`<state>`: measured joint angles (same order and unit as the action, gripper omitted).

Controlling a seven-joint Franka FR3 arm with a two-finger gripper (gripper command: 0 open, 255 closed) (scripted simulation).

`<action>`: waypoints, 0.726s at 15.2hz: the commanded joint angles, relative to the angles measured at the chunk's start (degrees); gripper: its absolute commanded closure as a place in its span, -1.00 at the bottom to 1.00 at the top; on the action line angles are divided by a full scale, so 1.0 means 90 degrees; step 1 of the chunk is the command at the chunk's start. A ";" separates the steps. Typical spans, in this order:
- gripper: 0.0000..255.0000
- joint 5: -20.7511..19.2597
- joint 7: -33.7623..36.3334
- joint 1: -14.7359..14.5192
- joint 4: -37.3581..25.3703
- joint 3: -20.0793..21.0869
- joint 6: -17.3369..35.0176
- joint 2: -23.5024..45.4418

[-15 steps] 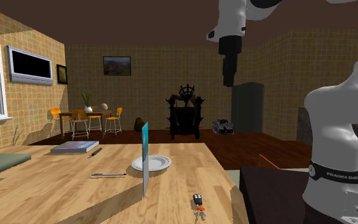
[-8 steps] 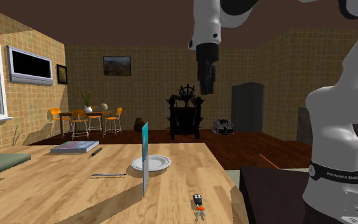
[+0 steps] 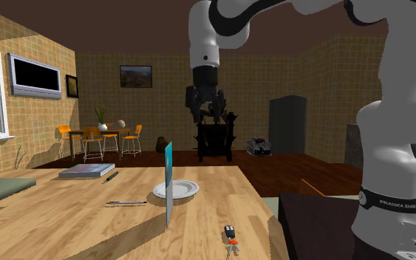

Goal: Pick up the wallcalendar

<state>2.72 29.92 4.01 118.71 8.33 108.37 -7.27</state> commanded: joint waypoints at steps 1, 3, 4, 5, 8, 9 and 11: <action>-1.00 0.0053 0.0473 0.0041 -0.0425 0.0010 0.0058 0.0515; -1.00 0.0100 0.0889 0.0074 -0.0882 -0.0014 0.0095 0.1035; -1.00 0.0126 0.1090 0.0089 -0.1118 -0.0032 0.0106 0.1292; -1.00 0.0154 0.1285 0.0103 -0.1359 -0.0056 0.0112 0.1548; -1.00 0.0256 0.1842 0.0138 -0.2113 -0.0152 0.0099 0.2307; -1.00 0.0297 0.2018 0.0152 -0.2374 -0.0189 0.0085 0.2558; -1.00 0.0387 0.2361 0.0184 -0.2913 -0.0266 0.0043 0.3058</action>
<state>5.77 49.68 5.38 94.69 6.37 108.77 18.07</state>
